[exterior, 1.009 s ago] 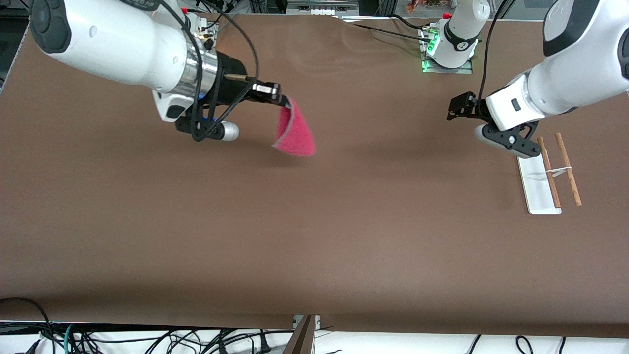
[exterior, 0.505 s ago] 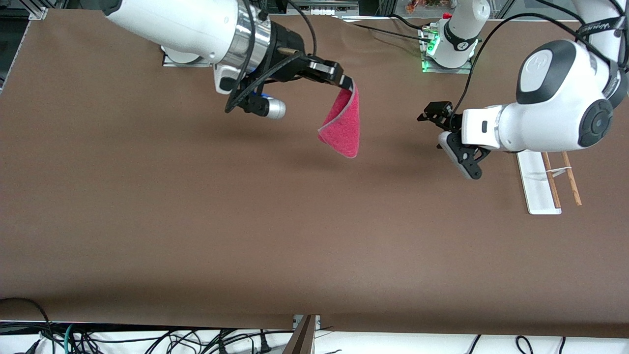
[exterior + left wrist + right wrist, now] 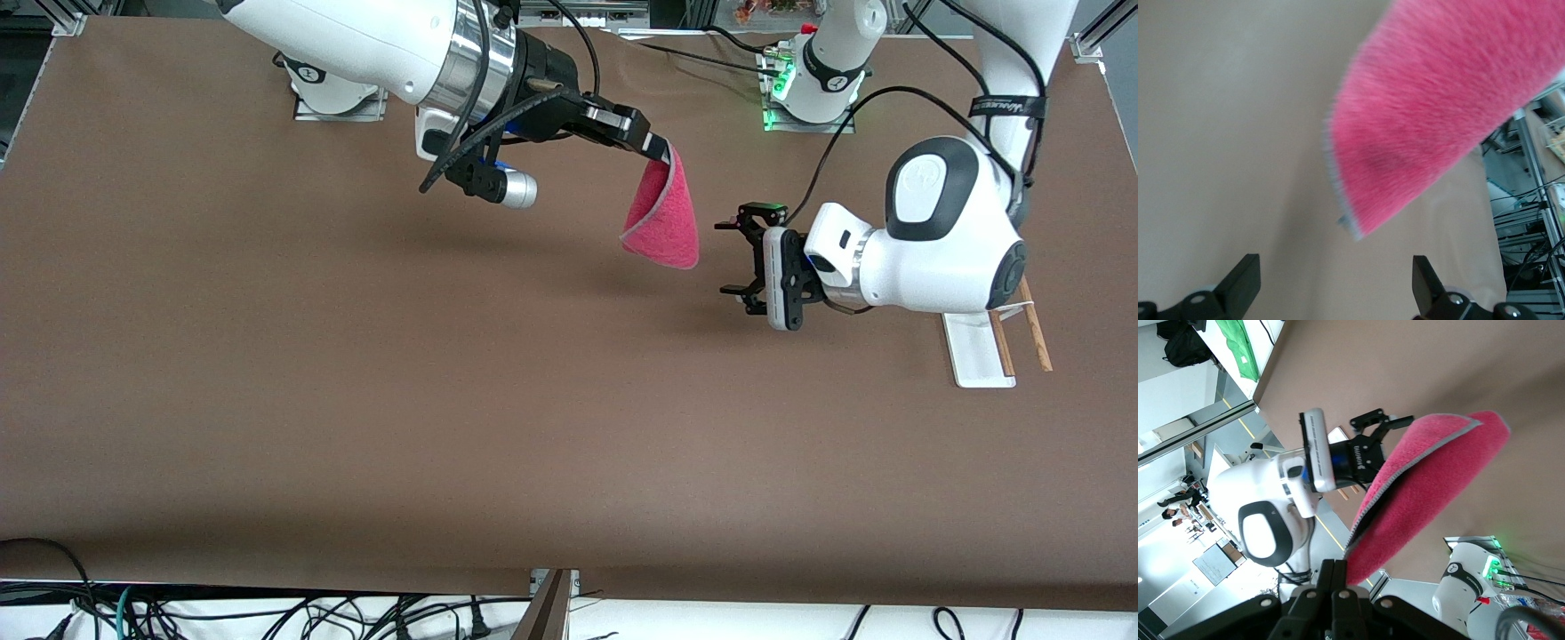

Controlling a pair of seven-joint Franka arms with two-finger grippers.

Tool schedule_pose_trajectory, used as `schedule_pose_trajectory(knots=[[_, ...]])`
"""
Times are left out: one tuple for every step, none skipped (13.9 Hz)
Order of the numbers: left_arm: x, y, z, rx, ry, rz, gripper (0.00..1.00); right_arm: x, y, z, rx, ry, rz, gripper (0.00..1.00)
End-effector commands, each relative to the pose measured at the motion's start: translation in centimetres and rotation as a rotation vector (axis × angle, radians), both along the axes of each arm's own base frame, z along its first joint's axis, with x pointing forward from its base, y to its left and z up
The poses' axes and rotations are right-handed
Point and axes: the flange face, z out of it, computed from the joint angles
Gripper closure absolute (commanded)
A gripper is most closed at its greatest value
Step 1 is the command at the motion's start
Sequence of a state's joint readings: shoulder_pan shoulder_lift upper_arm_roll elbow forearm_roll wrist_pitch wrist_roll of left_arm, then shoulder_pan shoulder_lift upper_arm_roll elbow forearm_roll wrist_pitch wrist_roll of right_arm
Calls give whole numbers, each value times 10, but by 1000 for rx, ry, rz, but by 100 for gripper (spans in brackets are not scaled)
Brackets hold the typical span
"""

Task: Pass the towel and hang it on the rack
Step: 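Hold the towel out with the right gripper while the left gripper approaches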

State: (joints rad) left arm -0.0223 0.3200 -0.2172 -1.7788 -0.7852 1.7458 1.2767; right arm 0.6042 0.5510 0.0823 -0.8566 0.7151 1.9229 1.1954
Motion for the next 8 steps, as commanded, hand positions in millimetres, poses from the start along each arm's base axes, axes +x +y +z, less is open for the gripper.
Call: schedule_pose_trajectory(knots=[[-16, -5, -15, -144, -72, -21, 0, 0, 1, 4, 29, 9, -16, 100], [-19, -8, -18, -185, -86, -16, 0, 0, 2, 5, 31, 8, -15, 100], [-22, -17, -20, -230, -88, -1, 1, 0, 2, 5, 31, 8, -15, 100], [-23, -26, -19, -267, -96, 18, 2, 0, 2, 5, 33, 6, -18, 100], [-25, -34, -17, -288, -95, 30, 2, 0, 3, 4, 32, 7, -17, 100], [-25, -37, -17, -289, -102, 36, 2, 0, 3, 5, 33, 6, -17, 100], [-23, -36, -16, -292, -117, 43, 1, 0, 3, 5, 33, 6, -17, 100], [-19, -33, -17, -321, -150, 56, 2, 0, 3, 5, 33, 6, -17, 100]])
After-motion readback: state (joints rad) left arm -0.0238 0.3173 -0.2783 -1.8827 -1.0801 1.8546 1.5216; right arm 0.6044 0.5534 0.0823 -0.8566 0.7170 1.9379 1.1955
